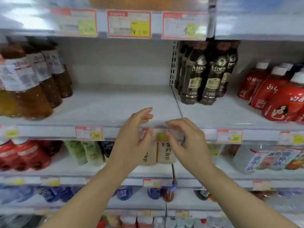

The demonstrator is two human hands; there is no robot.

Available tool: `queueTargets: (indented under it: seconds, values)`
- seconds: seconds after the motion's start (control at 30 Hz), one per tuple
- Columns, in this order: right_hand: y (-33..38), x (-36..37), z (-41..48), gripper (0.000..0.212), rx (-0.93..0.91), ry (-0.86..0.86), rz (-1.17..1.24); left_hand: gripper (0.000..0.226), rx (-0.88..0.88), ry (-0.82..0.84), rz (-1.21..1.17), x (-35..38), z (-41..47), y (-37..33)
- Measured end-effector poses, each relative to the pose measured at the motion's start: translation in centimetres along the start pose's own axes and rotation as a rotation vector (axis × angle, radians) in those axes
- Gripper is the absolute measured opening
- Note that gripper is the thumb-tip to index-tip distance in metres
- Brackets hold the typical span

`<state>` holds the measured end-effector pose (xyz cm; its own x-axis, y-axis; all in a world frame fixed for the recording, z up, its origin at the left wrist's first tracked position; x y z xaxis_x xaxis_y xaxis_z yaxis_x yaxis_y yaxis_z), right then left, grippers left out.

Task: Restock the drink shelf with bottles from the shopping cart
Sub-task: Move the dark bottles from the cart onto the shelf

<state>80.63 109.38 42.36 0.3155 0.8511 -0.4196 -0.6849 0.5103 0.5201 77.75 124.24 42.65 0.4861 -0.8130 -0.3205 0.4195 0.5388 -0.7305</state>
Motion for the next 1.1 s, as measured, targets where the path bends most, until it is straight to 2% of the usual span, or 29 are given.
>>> queueTargets:
  seconds: [0.1, 0.27, 0.47, 0.57, 0.63, 0.83, 0.93, 1.1]
  values:
    - [3.6, 7.5, -4.3, 0.021, -0.041, 0.24, 0.084, 0.037, -0.109, -0.07, 0.087, -5.9, -4.8, 4.4]
    - [8.4, 20.4, -11.6, 0.019, -0.01, 0.621, 0.123, 0.025, -0.423, -0.149, 0.272, -16.0, -13.6, 14.3]
    - [12.3, 35.3, -22.6, 0.018, 0.026, 1.013, 0.093, 0.029, -0.864, -0.207, 0.415, -26.8, -27.5, 24.9]
    - [13.8, 41.4, -27.6, 0.023, 0.032, 1.194, 0.042, 0.028, -1.113, -0.243, 0.431, -30.7, -34.2, 29.3]
    - [14.3, 45.2, -30.7, 0.028, 0.067, 1.292, 0.002, 0.028, -1.21, -0.253, 0.466, -32.8, -37.9, 31.7]
    - [13.9, 56.1, -37.9, 0.047, 0.087, 1.446, -0.121, 0.031, -1.386, -0.216, 0.495, -36.1, -45.0, 38.6]
    - [13.2, 60.5, -39.6, 0.058, 0.093, 1.379, -0.129, 0.033, -1.416, -0.313, 0.43, -36.6, -46.4, 41.8]
    - [12.7, 65.0, -41.3, 0.072, -0.042, 1.299, -0.214, 0.052, -1.475, -0.481, 0.268, -36.3, -46.5, 46.5]
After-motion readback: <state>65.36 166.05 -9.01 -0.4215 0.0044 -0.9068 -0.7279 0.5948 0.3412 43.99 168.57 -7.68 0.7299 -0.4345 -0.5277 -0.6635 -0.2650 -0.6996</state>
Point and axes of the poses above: each hand's wrist, its own z-axis towards the middle knuckle, its own x-axis out of the palm, y = z × x, the point moved 5 cm from there along z, towards the middle knuckle, and after that the axes turned 10 degrees about -y, right-handed, at the moved point
